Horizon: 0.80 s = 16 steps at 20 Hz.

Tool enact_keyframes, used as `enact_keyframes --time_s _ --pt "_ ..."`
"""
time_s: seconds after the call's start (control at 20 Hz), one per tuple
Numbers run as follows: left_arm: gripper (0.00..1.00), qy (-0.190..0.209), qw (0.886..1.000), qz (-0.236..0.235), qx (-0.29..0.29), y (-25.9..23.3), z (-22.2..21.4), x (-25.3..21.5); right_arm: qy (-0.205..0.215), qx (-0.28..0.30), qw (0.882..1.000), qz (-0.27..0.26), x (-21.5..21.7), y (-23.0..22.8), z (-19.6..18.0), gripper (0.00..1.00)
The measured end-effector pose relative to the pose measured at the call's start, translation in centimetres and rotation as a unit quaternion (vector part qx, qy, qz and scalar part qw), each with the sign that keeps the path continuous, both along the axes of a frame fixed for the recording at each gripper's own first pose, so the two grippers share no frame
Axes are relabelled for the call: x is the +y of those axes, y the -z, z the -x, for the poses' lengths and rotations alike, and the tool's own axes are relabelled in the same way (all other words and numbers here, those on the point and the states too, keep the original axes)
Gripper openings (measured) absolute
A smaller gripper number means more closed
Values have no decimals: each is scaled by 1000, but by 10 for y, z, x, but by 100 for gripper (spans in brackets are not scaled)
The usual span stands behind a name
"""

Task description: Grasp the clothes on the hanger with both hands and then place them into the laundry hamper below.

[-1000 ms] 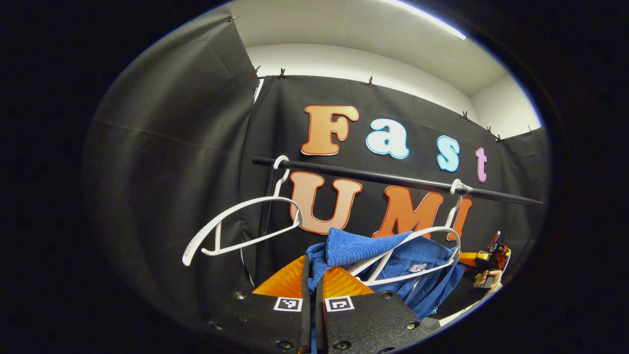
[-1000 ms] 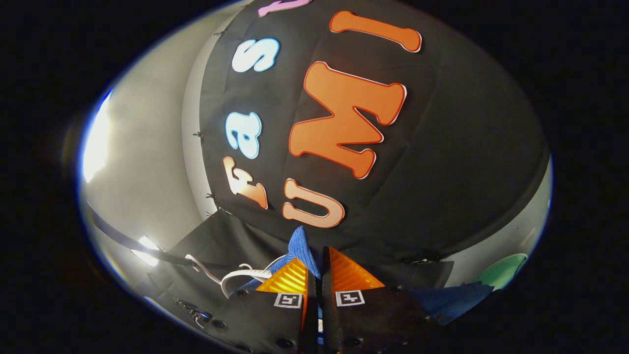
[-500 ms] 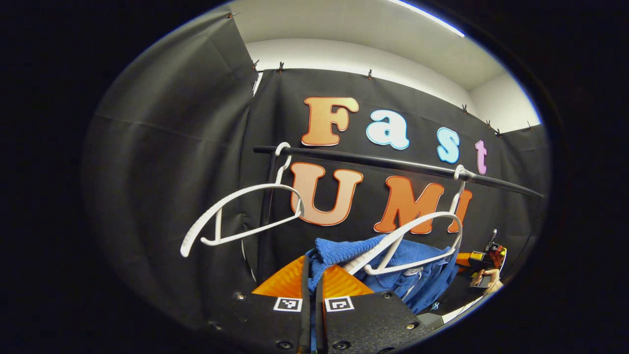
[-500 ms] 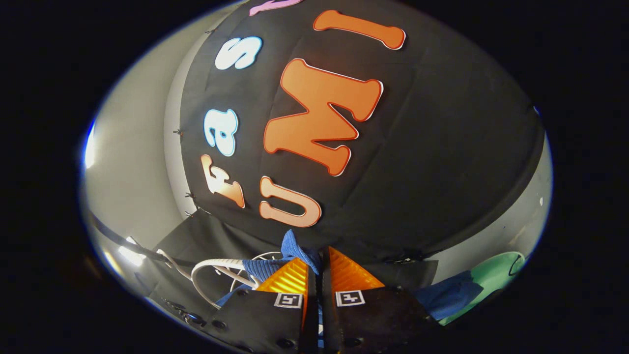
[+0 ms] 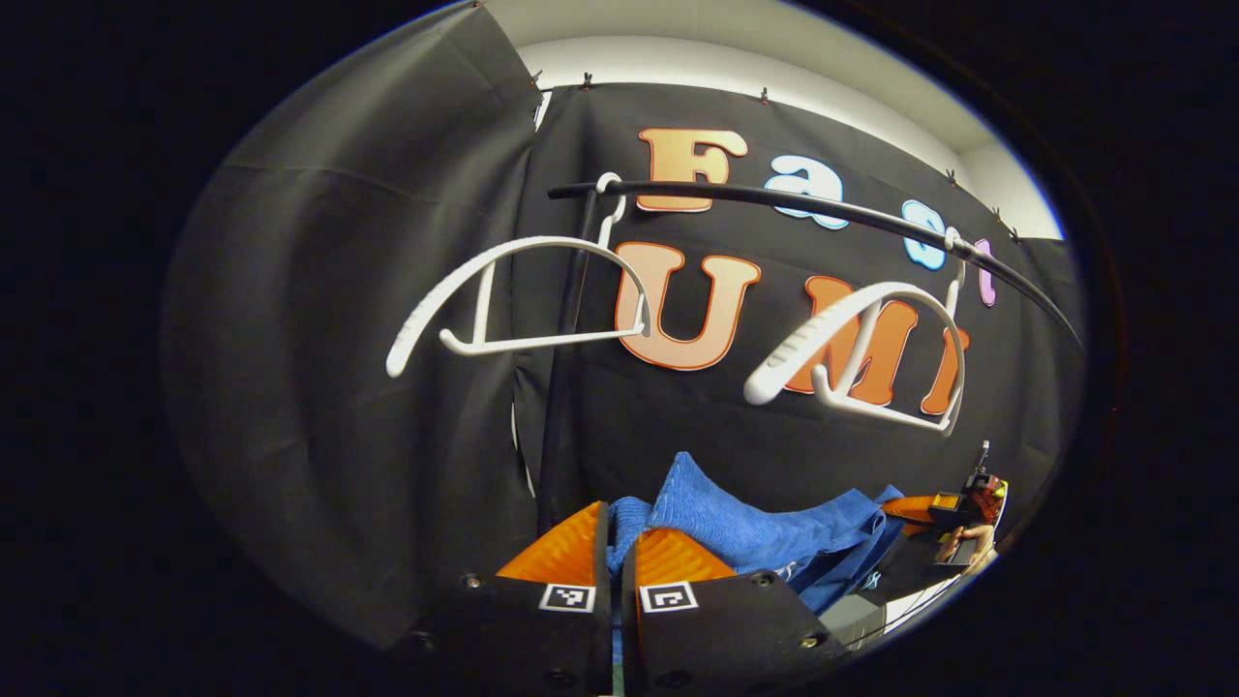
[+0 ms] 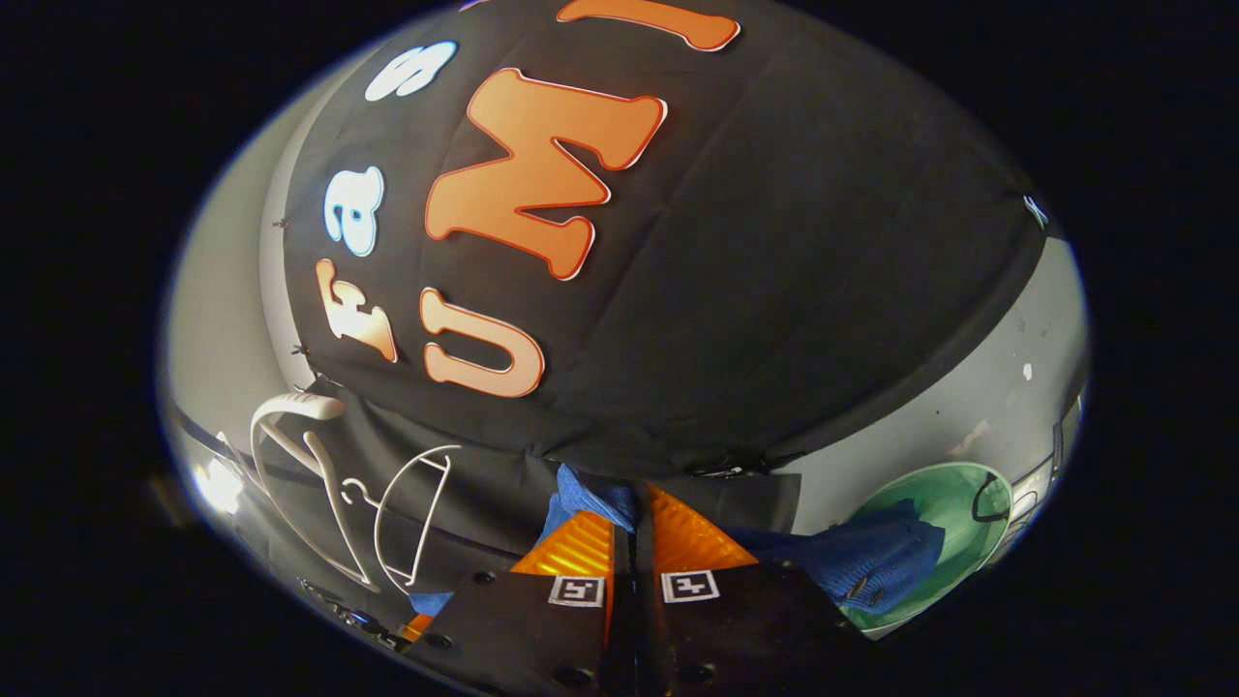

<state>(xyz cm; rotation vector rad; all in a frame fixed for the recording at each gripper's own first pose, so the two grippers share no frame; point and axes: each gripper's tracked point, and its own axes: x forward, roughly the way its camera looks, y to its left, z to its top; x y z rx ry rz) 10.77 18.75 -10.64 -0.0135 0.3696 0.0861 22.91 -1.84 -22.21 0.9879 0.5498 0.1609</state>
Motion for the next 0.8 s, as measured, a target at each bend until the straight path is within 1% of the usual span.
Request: enact_keyframes --time_s 0.3,0.45,0.55,0.8 --pt "4 14 1000 23 14 32 12 -20 -2 6 999 35 -7 4 23 8" --pt "4 22 999 23 31 52 19 -33 -2 11 999 48 -10 6 38 8" --pt "4 33 998 24 39 64 19 -46 -1 15 998 54 -11 8 47 8" --pt "4 68 995 48 56 84 18 -91 0 21 998 66 -12 12 69 9"
